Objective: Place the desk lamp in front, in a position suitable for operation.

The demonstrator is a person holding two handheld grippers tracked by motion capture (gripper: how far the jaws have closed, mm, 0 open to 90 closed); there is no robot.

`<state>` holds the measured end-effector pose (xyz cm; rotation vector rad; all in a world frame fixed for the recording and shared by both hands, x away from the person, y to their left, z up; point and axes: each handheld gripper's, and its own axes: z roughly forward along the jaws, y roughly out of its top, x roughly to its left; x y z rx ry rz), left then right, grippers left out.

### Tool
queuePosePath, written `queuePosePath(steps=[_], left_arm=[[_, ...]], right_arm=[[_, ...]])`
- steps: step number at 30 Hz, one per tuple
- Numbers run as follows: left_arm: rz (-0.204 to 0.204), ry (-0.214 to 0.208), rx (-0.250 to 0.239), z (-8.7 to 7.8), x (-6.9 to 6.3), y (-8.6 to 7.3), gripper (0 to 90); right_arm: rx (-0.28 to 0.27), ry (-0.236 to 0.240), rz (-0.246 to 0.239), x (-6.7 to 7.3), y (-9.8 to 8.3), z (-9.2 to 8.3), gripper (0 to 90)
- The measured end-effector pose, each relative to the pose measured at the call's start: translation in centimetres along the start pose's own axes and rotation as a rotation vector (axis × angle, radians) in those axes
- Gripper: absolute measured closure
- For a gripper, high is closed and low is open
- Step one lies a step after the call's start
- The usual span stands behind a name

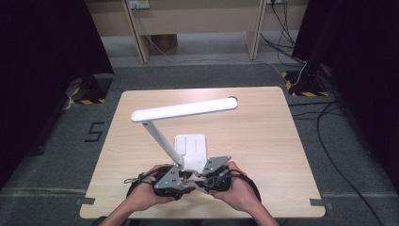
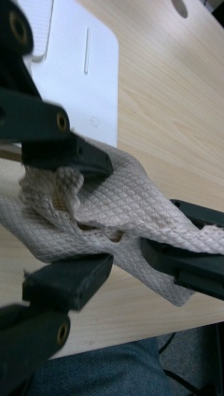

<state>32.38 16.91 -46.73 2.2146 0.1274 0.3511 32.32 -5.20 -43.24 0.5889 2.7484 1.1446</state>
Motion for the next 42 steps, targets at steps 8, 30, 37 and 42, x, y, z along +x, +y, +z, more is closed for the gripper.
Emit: queuePosePath(steps=[8,30,37,42], left_arm=[[-0.045,0.079,-0.032,-1.2,0.1,-0.4,77.2],[-0.175,0.31,-0.052,-7.4,-0.1,-3.3,82.0],[-0.215,0.37,-0.075,-9.3,0.5,-4.3,82.1],[-0.218,0.395,-0.091,-10.1,0.8,-3.9,82.1]], right_arm=[[-0.038,-0.014,-0.01,0.1,0.8,0.2,75.0],[-0.301,-0.255,0.286,-5.5,-1.0,1.5,70.9],[-0.176,-0.24,0.287,-6.4,-2.6,5.5,79.4],[-0.155,-0.249,0.277,-6.2,-2.8,6.4,79.5]])
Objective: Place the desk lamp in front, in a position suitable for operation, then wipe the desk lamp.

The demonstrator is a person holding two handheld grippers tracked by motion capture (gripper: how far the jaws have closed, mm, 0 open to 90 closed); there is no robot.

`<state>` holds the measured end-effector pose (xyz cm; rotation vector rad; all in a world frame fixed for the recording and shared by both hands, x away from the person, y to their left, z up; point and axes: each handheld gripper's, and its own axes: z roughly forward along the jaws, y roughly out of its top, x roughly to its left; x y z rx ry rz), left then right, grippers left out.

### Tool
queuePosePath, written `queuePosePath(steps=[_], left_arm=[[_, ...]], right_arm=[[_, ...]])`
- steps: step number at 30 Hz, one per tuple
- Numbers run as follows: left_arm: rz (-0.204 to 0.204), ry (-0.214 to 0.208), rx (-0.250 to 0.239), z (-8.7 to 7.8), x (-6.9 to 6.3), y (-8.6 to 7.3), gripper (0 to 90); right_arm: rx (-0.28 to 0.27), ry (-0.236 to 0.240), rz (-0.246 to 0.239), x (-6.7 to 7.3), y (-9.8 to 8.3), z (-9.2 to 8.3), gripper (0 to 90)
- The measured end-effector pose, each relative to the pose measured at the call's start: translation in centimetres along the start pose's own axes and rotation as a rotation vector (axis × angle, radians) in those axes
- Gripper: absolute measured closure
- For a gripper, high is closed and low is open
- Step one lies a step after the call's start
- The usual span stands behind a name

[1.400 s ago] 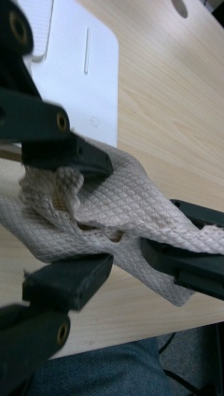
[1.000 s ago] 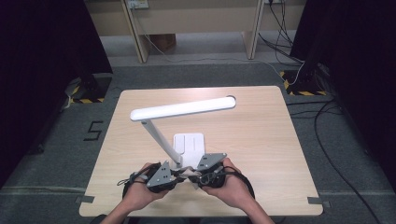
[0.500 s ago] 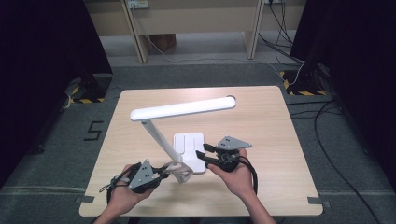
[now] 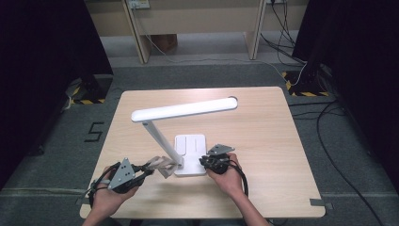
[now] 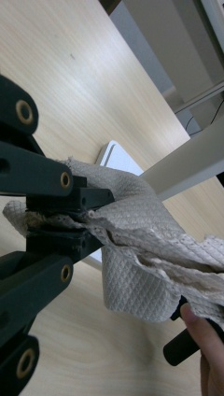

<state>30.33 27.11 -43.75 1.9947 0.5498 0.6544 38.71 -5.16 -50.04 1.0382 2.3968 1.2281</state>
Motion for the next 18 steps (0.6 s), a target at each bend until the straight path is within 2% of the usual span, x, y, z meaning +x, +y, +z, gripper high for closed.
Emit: queuePosePath(steps=[8,18], left_arm=[[0.024,0.025,-0.033,-0.6,0.5,1.2,82.1],[0.006,0.058,-0.057,-1.2,1.0,1.1,82.2]], right_arm=[[-0.014,-0.001,0.005,0.1,0.4,-0.2,79.9],[0.018,0.026,-0.007,0.1,0.9,1.0,80.0]])
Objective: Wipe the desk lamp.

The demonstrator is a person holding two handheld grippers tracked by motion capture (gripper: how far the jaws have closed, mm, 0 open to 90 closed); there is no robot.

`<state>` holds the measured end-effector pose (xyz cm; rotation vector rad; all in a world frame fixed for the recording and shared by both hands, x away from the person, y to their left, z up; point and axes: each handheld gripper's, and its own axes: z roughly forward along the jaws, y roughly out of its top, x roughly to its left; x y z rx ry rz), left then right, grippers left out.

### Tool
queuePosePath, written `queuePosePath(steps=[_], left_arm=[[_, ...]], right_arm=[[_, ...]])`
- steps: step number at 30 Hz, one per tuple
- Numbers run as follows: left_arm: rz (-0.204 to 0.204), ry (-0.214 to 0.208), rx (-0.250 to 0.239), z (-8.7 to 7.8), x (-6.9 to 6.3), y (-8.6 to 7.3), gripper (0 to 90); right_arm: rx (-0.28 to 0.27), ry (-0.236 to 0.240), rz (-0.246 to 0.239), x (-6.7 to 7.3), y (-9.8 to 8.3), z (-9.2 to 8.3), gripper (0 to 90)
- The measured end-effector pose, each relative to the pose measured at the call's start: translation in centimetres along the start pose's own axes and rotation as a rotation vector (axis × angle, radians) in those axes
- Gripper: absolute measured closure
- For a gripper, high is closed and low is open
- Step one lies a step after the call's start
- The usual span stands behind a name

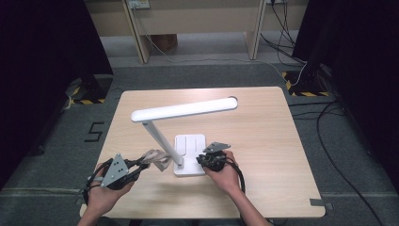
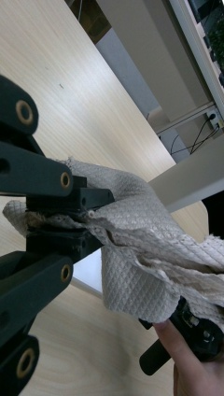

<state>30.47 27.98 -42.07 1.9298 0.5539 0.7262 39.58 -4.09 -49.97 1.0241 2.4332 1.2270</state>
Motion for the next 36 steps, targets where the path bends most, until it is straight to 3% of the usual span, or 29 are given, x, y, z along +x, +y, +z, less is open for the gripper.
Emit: queuePosePath(steps=[11,18,22,27,36], left_arm=[[0.016,0.058,-0.037,-0.8,1.9,1.1,82.1],[0.041,0.091,-0.054,-0.9,2.7,2.3,82.2],[0.022,0.109,-0.07,-0.8,3.3,3.0,82.4],[-0.032,0.154,-0.097,-0.9,4.2,3.6,82.7],[-0.111,0.192,-0.14,-0.8,5.4,5.5,82.8]], right_arm=[[0.008,0.007,0.005,0.3,0.1,0.7,83.9],[0.023,-0.025,-0.001,0.5,0.0,1.0,86.8],[0.035,-0.023,-0.008,0.4,0.1,1.0,86.9],[0.043,-0.021,-0.019,0.4,0.2,1.0,86.9],[0.023,-0.008,0.009,0.2,0.0,1.0,87.2]])
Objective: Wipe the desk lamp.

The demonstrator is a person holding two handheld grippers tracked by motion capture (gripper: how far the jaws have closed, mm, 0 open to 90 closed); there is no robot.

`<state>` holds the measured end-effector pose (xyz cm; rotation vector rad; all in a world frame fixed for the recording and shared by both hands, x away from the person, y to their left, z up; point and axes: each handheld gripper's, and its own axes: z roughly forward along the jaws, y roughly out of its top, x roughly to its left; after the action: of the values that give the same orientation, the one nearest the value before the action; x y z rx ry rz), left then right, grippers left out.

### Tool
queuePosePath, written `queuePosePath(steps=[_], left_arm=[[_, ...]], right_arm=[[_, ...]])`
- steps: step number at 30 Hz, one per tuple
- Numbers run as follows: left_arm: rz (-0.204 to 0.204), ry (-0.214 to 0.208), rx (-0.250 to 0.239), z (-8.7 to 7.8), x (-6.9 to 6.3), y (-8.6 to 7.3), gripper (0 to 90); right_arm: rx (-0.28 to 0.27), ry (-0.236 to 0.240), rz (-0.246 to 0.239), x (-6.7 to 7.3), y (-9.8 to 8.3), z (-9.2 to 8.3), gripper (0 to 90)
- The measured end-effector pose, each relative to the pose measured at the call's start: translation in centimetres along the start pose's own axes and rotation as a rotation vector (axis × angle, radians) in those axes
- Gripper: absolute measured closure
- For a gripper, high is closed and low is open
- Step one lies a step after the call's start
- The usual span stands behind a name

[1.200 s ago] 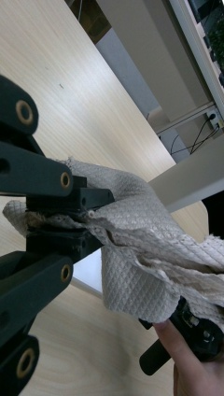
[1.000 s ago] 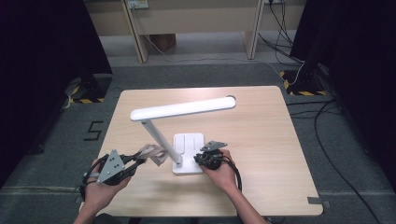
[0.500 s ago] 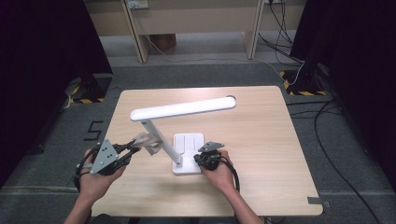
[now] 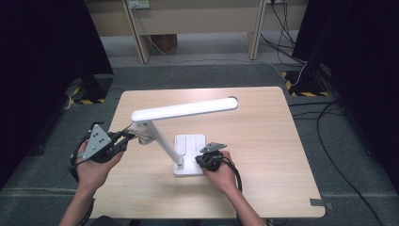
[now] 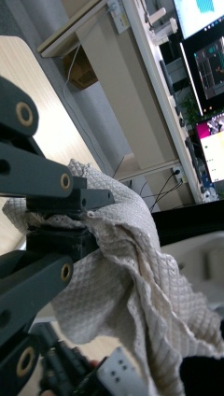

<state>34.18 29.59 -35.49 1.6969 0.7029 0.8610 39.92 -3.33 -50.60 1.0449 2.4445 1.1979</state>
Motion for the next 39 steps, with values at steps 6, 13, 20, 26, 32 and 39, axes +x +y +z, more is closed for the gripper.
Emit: queuePosePath(steps=[6,13,20,26,32,39], left_arm=[[-0.053,0.005,-0.019,0.3,0.0,1.1,82.9],[-0.191,-0.015,-0.059,0.5,0.2,1.4,82.8],[-0.227,-0.007,-0.09,0.1,0.6,1.9,82.9],[-0.219,0.023,-0.091,0.0,0.8,2.3,82.8],[-0.225,0.059,-0.112,-0.4,1.5,2.9,82.9],[-0.139,0.082,-0.132,-0.7,1.4,4.6,82.7]], right_arm=[[-0.004,0.0,-0.004,0.0,0.0,0.0,87.6],[-0.022,-0.006,-0.006,0.1,-0.2,0.1,89.1],[-0.021,-0.006,-0.01,0.2,-0.2,0.1,89.9],[-0.023,-0.009,-0.013,0.3,-0.2,0.1,90.0],[-0.02,-0.009,-0.01,0.3,-0.2,0.1,89.9],[-0.027,-0.01,-0.021,0.3,-0.3,0.1,90.0]])
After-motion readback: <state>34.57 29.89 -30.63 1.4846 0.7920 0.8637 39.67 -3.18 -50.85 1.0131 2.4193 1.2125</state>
